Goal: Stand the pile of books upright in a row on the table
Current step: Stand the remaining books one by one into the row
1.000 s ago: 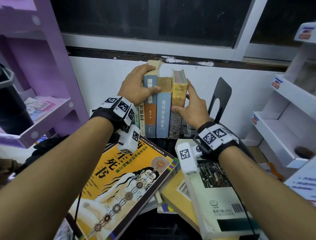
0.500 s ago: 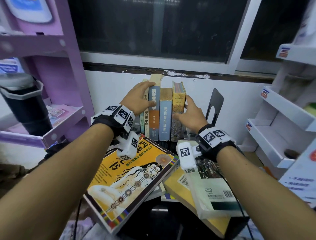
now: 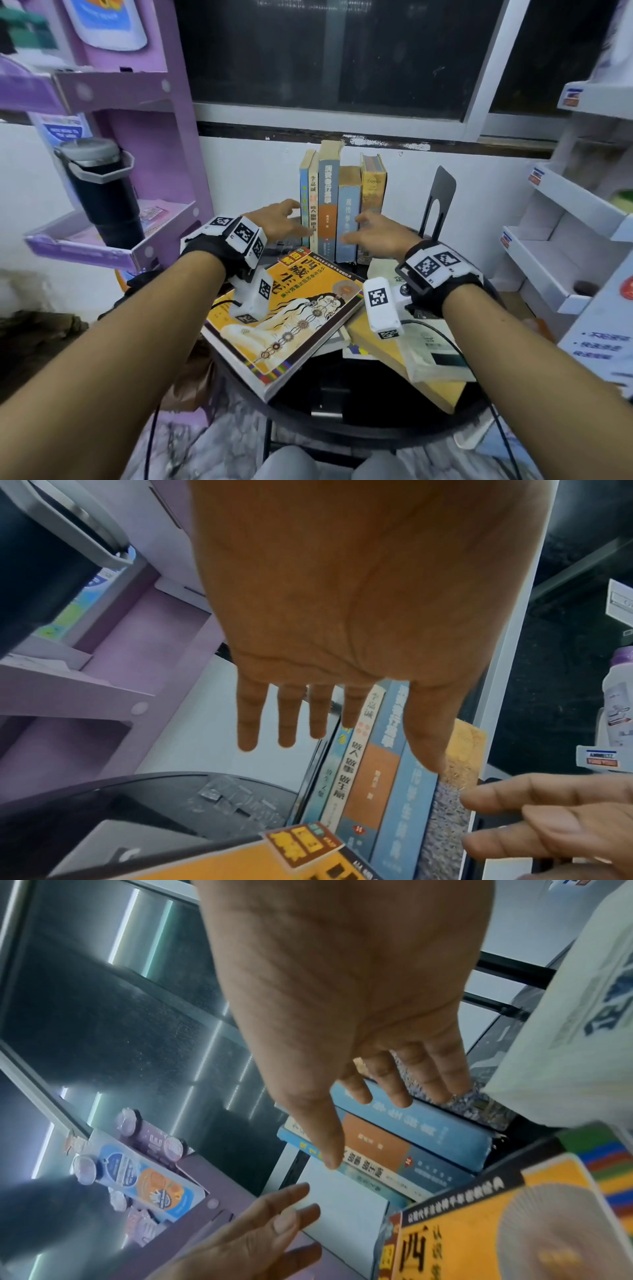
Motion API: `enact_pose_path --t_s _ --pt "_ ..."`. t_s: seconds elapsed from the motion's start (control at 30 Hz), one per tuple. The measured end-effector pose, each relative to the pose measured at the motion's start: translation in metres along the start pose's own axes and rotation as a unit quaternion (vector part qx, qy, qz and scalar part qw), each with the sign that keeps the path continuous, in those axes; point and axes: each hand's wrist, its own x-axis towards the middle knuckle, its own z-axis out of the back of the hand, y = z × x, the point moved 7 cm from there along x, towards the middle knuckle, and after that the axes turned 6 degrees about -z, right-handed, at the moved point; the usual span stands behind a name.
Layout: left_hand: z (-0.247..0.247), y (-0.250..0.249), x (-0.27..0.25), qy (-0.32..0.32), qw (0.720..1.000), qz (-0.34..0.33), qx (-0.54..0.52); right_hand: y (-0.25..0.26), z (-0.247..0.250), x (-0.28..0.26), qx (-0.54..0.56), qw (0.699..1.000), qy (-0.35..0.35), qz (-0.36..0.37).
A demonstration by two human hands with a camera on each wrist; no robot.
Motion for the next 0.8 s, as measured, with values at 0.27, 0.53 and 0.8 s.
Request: enact_pose_path --t_s 0.27,0.53,0.8 --pt "-0.033 0.029 -0.031 0.113 0.991 0.06 0.041 -0.003 -0.05 -0.014 -0.096 0.988 0.115 -0.033" --pt "-0.039 0.047 -0.036 0.132 0.981 0.098 0.101 -0.008 -0.072 -0.013 -0.065 0.98 0.179 -0.066" --pt "-0.041 0.048 -0.033 0.14 0.979 0.102 0.105 -0.014 -0.074 -0.004 -0.122 0.981 0.14 -0.059"
